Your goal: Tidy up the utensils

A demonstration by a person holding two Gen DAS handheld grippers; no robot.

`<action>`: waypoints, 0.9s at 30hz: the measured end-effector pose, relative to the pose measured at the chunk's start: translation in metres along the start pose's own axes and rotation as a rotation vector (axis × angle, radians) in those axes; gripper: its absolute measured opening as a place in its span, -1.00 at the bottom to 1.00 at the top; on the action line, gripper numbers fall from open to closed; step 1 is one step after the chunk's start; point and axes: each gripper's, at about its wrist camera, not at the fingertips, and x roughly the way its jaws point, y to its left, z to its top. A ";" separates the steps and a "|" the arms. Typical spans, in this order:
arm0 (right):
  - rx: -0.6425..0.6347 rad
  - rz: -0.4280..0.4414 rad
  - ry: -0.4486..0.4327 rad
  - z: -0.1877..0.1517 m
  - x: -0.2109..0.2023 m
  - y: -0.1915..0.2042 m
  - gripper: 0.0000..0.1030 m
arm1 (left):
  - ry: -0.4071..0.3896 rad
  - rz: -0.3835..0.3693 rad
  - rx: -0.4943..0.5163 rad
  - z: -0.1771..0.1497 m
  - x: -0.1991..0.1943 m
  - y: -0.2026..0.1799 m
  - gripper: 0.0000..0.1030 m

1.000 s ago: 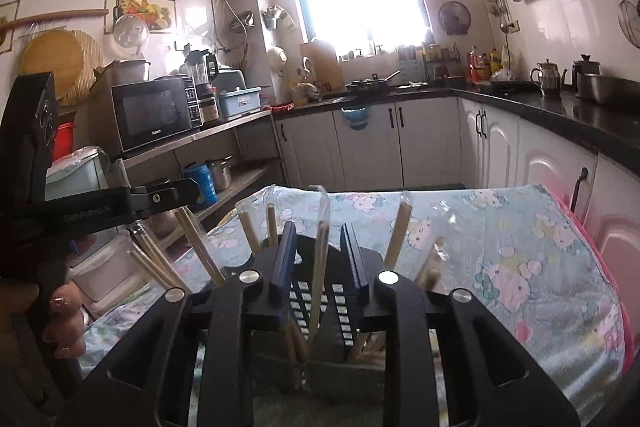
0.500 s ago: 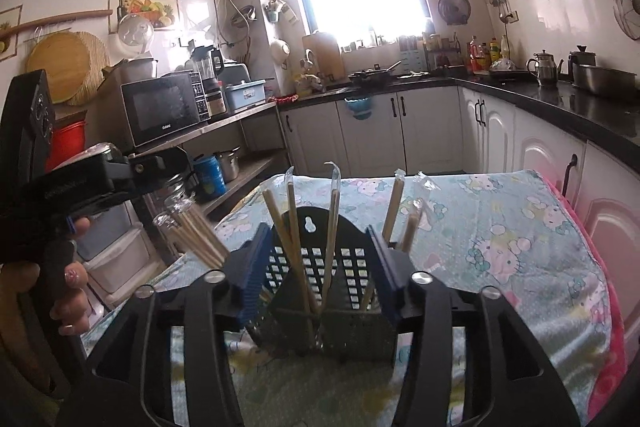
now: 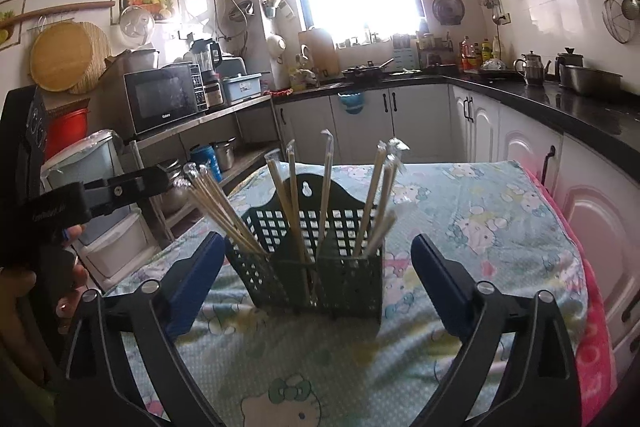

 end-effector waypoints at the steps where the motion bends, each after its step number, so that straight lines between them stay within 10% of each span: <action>1: 0.000 -0.002 0.003 -0.003 -0.002 0.000 0.81 | 0.006 0.002 0.000 -0.003 0.000 0.001 0.78; 27: -0.037 -0.023 0.076 -0.078 -0.018 0.011 0.87 | 0.059 0.048 -0.025 -0.100 -0.010 0.007 0.78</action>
